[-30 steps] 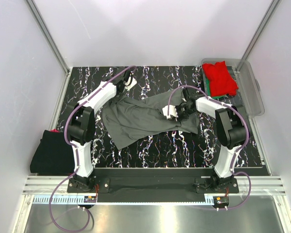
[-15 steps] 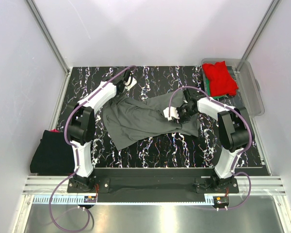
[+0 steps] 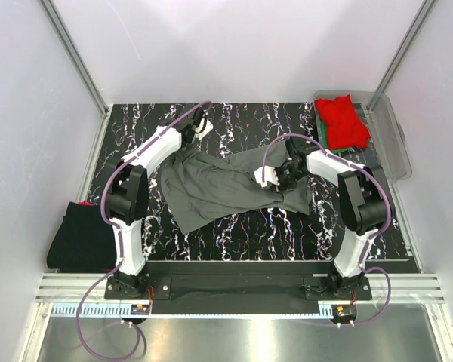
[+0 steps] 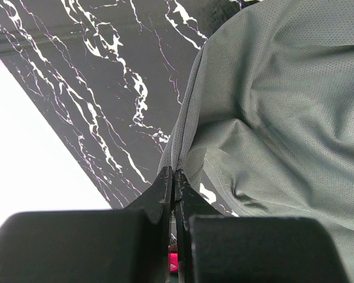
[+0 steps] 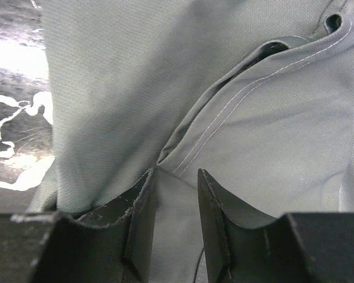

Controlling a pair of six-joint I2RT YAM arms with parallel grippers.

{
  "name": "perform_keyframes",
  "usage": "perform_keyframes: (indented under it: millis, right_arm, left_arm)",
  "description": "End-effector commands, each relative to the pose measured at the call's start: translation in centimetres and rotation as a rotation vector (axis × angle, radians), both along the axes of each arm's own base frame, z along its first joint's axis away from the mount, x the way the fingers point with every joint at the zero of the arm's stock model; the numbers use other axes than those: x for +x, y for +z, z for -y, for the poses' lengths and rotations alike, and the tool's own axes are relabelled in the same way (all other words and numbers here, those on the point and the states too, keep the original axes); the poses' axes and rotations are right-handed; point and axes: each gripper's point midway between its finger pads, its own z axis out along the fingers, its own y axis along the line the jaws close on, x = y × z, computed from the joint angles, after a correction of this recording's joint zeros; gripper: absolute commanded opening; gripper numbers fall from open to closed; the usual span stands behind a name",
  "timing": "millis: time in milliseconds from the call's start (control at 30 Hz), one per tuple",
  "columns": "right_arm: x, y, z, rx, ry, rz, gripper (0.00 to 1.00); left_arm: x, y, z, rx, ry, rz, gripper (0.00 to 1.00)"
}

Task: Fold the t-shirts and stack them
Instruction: Flatten the tshirt out

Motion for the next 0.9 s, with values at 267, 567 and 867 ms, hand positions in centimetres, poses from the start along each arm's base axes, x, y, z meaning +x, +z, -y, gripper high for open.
perform_keyframes:
  millis: [267,567,867]
  right_arm:
    - [0.5,0.3,-1.0,0.004,0.019,0.009,0.4]
    - [-0.2,-0.1,-1.0,-0.007,0.031,-0.001,0.4]
    - [0.9,1.4,-1.2,-0.008,-0.02,0.019,0.07]
  left_arm:
    - [1.3,1.5,0.3,-0.026,0.014,0.06,0.0]
    - [1.4,1.4,0.4,-0.027,0.012,0.059,0.0]
    - [1.3,1.5,0.3,-0.025,0.013,0.059,0.0]
